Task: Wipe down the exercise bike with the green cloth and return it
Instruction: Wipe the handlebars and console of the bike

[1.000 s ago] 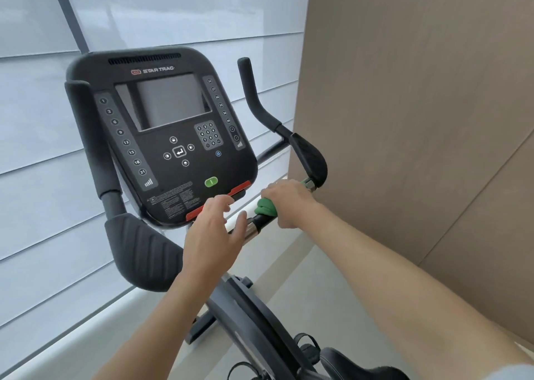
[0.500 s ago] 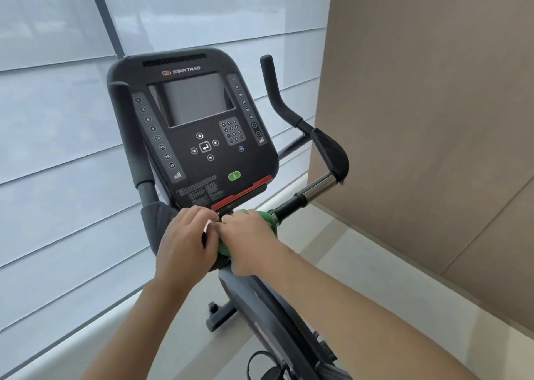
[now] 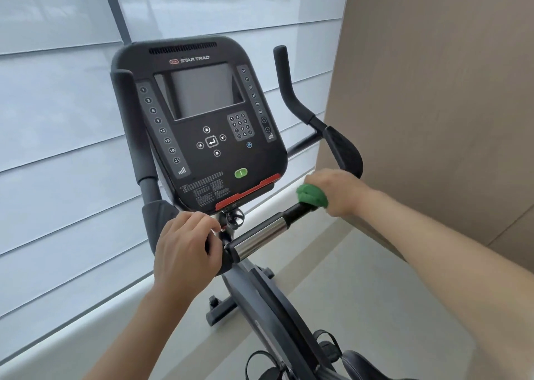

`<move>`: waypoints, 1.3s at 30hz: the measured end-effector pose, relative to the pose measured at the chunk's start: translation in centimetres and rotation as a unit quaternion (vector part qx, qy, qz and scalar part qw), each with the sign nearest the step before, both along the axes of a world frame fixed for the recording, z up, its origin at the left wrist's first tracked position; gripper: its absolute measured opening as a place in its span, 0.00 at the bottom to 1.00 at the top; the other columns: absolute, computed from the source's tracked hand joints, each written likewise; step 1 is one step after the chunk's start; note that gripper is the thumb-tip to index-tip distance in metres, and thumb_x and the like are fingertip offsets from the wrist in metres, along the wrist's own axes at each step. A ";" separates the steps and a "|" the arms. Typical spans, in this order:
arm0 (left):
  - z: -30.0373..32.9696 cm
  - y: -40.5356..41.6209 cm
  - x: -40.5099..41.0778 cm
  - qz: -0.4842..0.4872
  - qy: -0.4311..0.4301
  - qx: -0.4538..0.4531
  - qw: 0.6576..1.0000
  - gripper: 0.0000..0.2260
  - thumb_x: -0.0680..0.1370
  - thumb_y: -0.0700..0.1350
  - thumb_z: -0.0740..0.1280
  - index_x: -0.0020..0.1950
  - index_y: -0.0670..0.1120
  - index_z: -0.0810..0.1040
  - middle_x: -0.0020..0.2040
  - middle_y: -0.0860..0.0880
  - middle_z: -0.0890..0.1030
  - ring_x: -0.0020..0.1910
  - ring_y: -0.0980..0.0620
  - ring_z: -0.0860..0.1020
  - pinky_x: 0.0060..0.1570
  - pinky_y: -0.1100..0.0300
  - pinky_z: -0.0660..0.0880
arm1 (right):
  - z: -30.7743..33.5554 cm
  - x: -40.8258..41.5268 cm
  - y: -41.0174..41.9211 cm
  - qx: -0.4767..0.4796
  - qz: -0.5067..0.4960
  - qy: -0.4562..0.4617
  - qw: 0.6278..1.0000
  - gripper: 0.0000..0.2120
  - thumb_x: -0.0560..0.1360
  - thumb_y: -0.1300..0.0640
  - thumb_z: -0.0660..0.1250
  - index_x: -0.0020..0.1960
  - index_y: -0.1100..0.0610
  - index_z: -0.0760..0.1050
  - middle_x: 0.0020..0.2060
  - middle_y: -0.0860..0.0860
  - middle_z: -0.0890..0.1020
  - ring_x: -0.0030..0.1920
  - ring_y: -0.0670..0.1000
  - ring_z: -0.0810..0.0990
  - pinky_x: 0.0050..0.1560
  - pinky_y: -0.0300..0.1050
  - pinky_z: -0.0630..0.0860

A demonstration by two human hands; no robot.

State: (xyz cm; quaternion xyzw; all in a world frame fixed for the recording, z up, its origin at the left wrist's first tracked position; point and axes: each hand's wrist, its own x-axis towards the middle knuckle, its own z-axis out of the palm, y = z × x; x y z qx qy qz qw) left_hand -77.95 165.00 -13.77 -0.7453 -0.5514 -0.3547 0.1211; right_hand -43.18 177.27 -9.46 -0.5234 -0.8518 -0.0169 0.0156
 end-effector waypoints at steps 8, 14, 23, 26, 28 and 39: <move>-0.5 0.1 0.3 0.028 0.009 0.021 0.999 0.07 0.73 0.40 0.63 0.40 0.48 0.80 0.38 0.54 0.81 0.44 0.48 0.77 0.45 0.58 0.66 | -0.1 0.7 1.1 0.000 -0.060 -0.012 0.998 0.16 0.69 0.65 0.71 0.54 0.53 0.73 0.49 0.49 0.78 0.52 0.55 0.77 0.56 0.51 0.77; -0.5 0.0 0.4 0.026 -0.002 0.021 0.999 0.08 0.74 0.41 0.62 0.40 0.48 0.80 0.40 0.53 0.81 0.43 0.48 0.77 0.45 0.57 0.69 | 0.0 -2.5 -0.8 0.015 -0.060 -0.077 0.995 0.17 0.70 0.57 0.72 0.57 0.51 0.72 0.52 0.49 0.78 0.53 0.54 0.77 0.58 0.51 0.76; -0.6 -0.4 0.3 0.015 -0.032 0.027 0.999 0.07 0.82 0.45 0.61 0.53 0.48 0.78 0.49 0.52 0.83 0.48 0.48 0.78 0.50 0.54 0.72 | -1.9 -9.8 -5.3 0.046 -0.028 -0.022 0.998 0.17 0.69 0.56 0.73 0.54 0.50 0.72 0.50 0.49 0.79 0.53 0.55 0.78 0.53 0.49 0.71; -0.4 -0.5 0.2 0.002 -0.026 0.026 0.999 0.09 0.83 0.47 0.59 0.53 0.48 0.78 0.49 0.52 0.83 0.48 0.47 0.79 0.50 0.53 0.73 | -1.0 -10.6 -6.8 0.038 -0.031 -0.022 0.999 0.19 0.68 0.56 0.74 0.56 0.51 0.72 0.53 0.50 0.79 0.55 0.56 0.78 0.58 0.52 0.74; -0.5 -0.5 0.1 -0.008 -0.024 0.027 0.999 0.09 0.83 0.47 0.58 0.53 0.48 0.78 0.49 0.52 0.83 0.48 0.47 0.79 0.50 0.53 0.72 | -0.9 -12.4 -8.1 0.046 -0.011 -0.029 0.998 0.21 0.67 0.56 0.75 0.58 0.51 0.72 0.54 0.50 0.78 0.55 0.56 0.78 0.57 0.52 0.73; -0.8 -0.4 -0.2 -0.051 -0.041 0.042 0.997 0.08 0.83 0.46 0.58 0.53 0.48 0.77 0.49 0.52 0.81 0.47 0.48 0.78 0.48 0.53 0.72 | -2.5 -18.1 -12.4 0.108 0.028 0.101 0.989 0.17 0.68 0.58 0.75 0.55 0.53 0.75 0.49 0.51 0.79 0.51 0.56 0.76 0.56 0.53 0.72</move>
